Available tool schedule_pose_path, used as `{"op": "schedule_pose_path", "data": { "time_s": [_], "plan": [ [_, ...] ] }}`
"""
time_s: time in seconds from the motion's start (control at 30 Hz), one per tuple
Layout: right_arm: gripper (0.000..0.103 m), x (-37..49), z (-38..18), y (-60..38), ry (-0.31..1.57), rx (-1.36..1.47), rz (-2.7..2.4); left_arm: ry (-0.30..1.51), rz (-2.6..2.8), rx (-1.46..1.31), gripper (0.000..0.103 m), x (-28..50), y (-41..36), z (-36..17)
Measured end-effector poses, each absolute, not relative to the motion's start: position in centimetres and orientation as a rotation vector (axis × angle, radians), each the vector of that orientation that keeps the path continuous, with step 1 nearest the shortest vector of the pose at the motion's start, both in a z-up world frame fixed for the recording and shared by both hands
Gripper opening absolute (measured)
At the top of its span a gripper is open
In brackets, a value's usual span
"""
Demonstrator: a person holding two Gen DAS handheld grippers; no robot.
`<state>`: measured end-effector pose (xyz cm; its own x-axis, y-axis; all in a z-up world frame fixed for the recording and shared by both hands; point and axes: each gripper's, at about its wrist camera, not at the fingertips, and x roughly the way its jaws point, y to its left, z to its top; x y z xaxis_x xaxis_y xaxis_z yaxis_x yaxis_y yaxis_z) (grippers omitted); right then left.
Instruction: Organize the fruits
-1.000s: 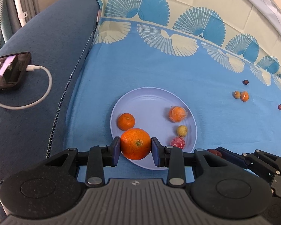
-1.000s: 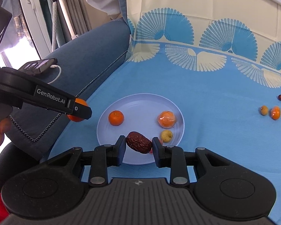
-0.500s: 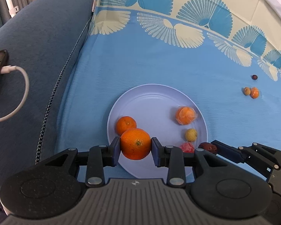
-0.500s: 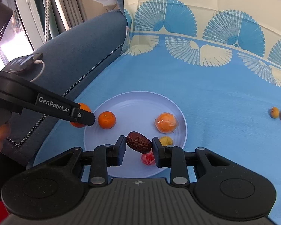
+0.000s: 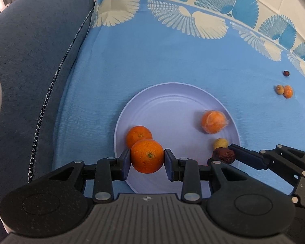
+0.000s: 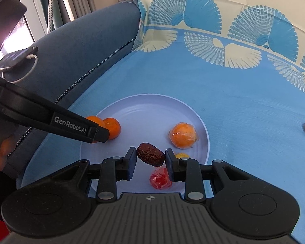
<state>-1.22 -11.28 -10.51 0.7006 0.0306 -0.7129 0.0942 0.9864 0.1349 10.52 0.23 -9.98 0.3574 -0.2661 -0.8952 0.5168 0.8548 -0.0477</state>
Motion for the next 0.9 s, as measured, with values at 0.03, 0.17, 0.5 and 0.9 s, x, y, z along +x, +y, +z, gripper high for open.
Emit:
{"op": "schedule_pose_path", "data": {
  "time_s": [0.03, 0.17, 0.5, 0.9],
  "plan": [
    [0.032, -1.0, -10.6, -11.3, 0.796, 0.165, -0.036, 1.097, -0.513, 0.262, 0.038, 10.7, 0.2, -10.1],
    [0.032, -0.2, -11.1, -11.1, 0.794, 0.146, -0.024, 1.046, -0.531, 0.252, 0.079, 10.8, 0.2, -9.8],
    [0.095, -2.4, -8.9, -11.3, 0.826, 0.17, -0.075, 0.96, -0.515, 0.322, 0.103, 7.7, 2.2, -7.2],
    [0.101, -11.0, -4.6, -7.7, 0.817, 0.226, -0.125, 1.037, -0.399, 0.227, 0.103, 0.5, 8.0, -5.0]
  ]
}}
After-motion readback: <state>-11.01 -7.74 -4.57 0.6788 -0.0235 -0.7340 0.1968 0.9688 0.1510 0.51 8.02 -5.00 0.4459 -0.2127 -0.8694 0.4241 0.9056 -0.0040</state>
